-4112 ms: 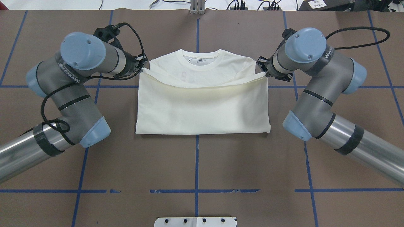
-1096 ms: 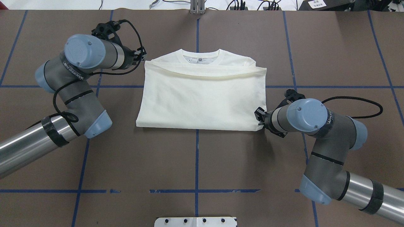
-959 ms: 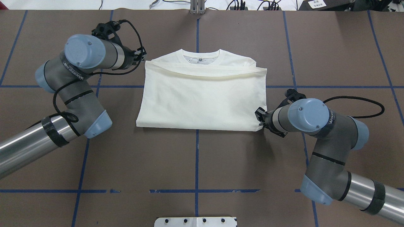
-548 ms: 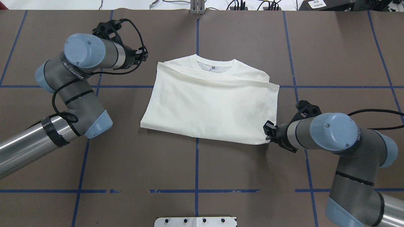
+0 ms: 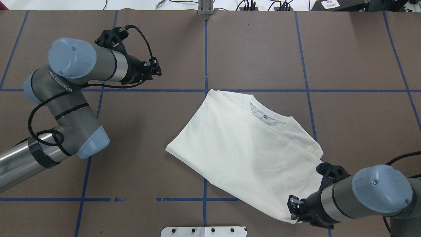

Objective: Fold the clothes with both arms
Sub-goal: 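Grasp the shirt corner with the right gripper and drag it toward the robot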

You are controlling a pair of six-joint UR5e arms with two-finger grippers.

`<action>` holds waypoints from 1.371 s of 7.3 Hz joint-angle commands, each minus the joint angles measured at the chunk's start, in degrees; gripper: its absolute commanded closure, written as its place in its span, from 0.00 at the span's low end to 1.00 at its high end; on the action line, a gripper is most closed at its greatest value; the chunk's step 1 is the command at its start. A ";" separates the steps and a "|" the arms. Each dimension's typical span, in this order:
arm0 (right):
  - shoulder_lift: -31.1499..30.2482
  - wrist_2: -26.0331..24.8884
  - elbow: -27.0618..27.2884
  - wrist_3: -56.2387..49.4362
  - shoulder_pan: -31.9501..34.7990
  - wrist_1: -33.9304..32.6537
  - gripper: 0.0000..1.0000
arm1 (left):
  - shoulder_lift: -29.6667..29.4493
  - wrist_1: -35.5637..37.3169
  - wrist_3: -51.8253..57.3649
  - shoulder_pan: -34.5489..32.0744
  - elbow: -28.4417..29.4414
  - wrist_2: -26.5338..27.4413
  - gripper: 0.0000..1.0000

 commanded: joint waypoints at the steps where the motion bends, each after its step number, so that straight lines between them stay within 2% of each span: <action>1: -0.89 1.30 0.78 1.46 -4.42 -0.01 0.01 | 3.23 0.16 -6.07 1.86 -5.84 -4.90 0.53; 2: -0.81 1.21 1.22 1.65 -3.91 -0.01 0.00 | 4.47 1.47 -9.06 3.36 -7.26 -5.52 0.49; 4: 1.29 1.38 2.11 1.48 5.79 -0.01 0.00 | 5.00 6.39 -16.35 11.41 -9.12 -5.88 0.38; 6: 11.70 1.12 -8.39 -0.88 19.93 -0.01 0.00 | 4.75 6.66 -20.51 17.76 -7.20 -3.61 0.38; 7: 14.20 1.03 -10.97 -4.29 23.65 0.07 0.00 | 4.22 6.67 -20.78 17.87 -5.53 -2.20 0.38; 10: 14.31 0.94 -12.66 -6.70 24.83 0.16 0.00 | 1.77 6.75 -20.26 18.22 -0.79 -1.92 0.38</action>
